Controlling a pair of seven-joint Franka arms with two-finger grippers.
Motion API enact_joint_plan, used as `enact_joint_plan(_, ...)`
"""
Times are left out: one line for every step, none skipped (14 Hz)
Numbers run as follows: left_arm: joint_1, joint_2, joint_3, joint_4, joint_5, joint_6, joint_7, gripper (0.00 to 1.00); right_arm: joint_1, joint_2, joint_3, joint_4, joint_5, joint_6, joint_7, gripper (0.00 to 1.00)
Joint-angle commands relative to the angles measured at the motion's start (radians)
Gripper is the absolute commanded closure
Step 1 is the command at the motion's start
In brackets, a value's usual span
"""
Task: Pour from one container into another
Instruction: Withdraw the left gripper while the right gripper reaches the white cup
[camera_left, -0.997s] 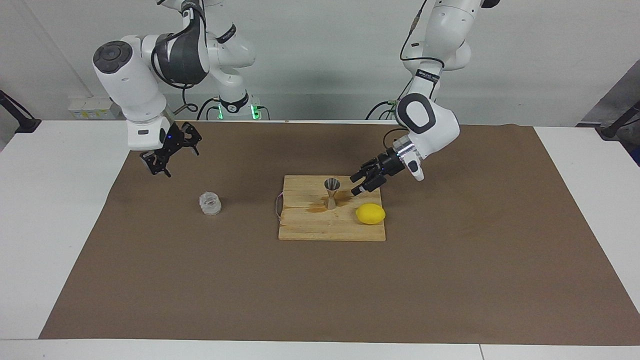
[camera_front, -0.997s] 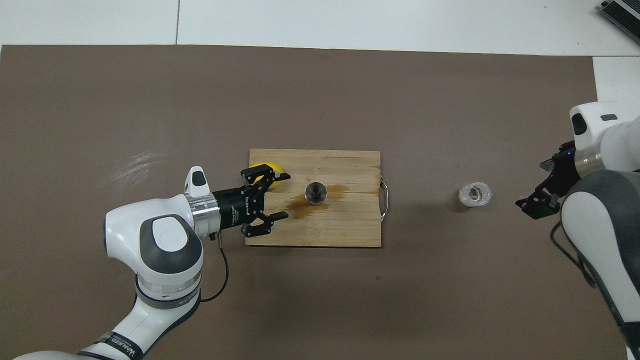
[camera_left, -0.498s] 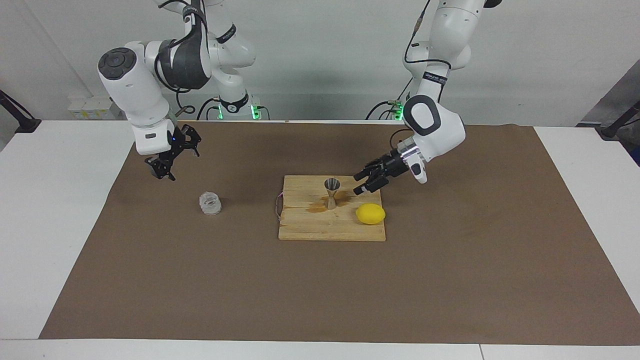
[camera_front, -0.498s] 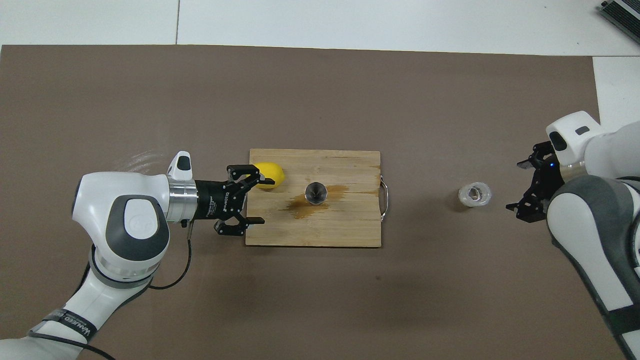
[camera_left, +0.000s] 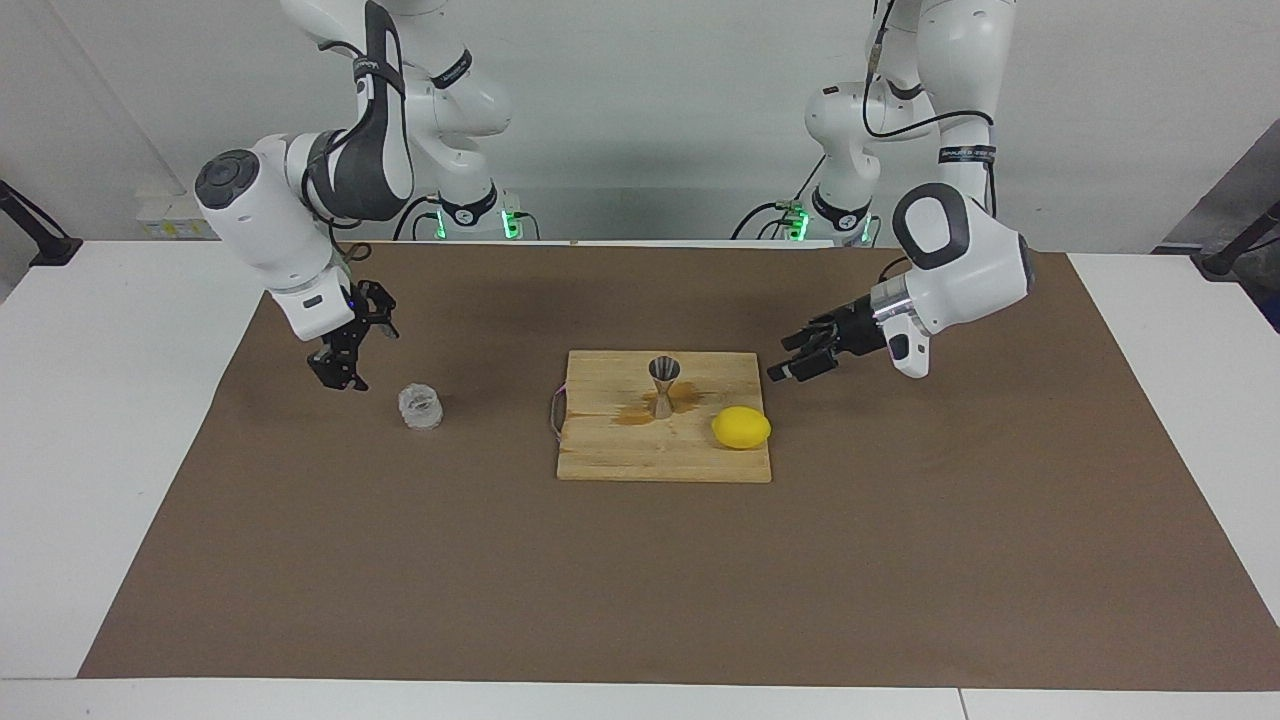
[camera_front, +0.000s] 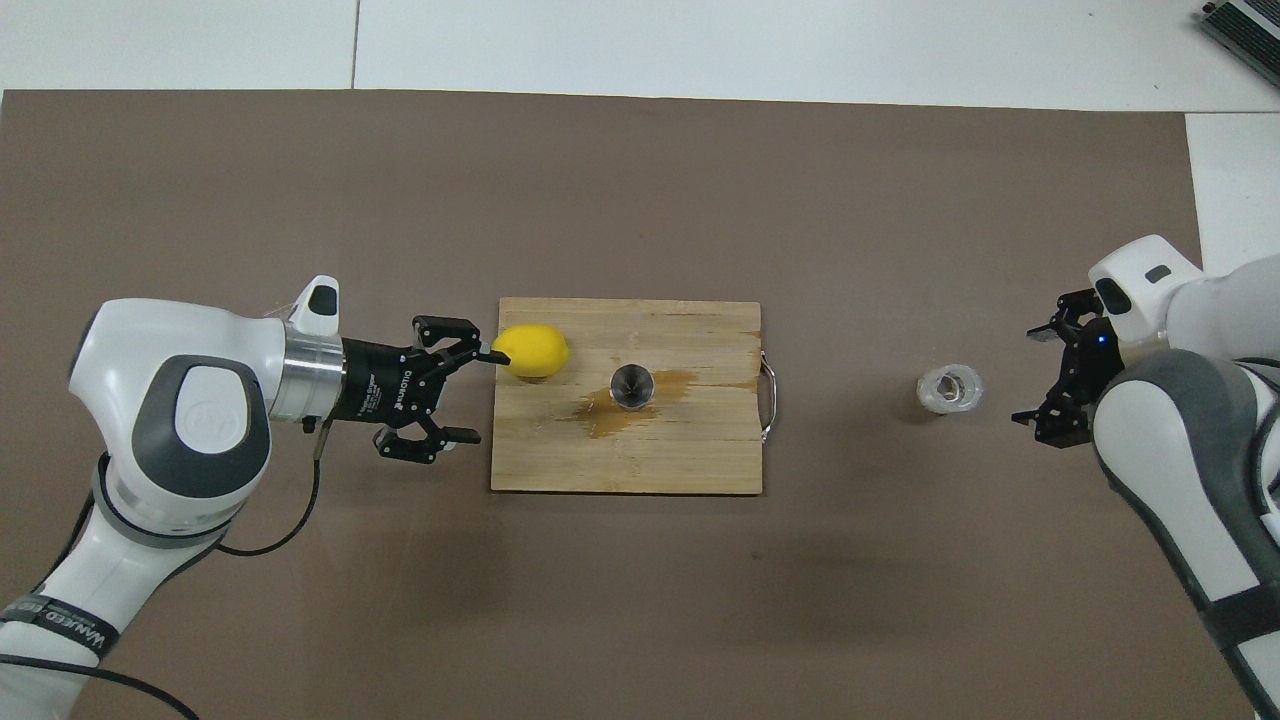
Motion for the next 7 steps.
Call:
enact_joint_plan(0.005, 0.038, 0.040, 0.112, 0.143, -0.106, -0.022, 0.00, -0.016, -0.014, 0.007, -0.045, 0.032, 0.055, -0.033, 0.00)
enact_joint_plan(0.006, 0.044, 0.049, 0.146, 0.198, -0.134, -0.020, 0.00, -0.025, -0.016, 0.007, -0.070, 0.032, 0.079, -0.036, 0.00)
enact_joint_plan(0.006, 0.052, 0.051, 0.177, 0.246, -0.142, -0.014, 0.00, -0.036, -0.016, 0.009, -0.088, 0.034, 0.098, -0.045, 0.00)
enact_joint_plan(0.006, 0.062, 0.063, 0.209, 0.289, -0.154, -0.010, 0.00, -0.038, -0.013, 0.009, -0.096, 0.039, 0.109, -0.077, 0.00)
enact_joint_plan(0.003, 0.076, 0.072, 0.241, 0.335, -0.177, -0.004, 0.00, -0.038, -0.011, 0.007, -0.104, 0.081, 0.115, -0.120, 0.00)
enact_joint_plan(-0.006, 0.081, 0.074, 0.263, 0.384, -0.196, 0.016, 0.00, -0.039, -0.002, 0.007, -0.121, 0.133, 0.142, -0.179, 0.00)
enact_joint_plan(-0.014, 0.076, 0.081, 0.269, 0.431, -0.193, 0.020, 0.00, -0.050, 0.007, 0.007, -0.134, 0.172, 0.171, -0.235, 0.00)
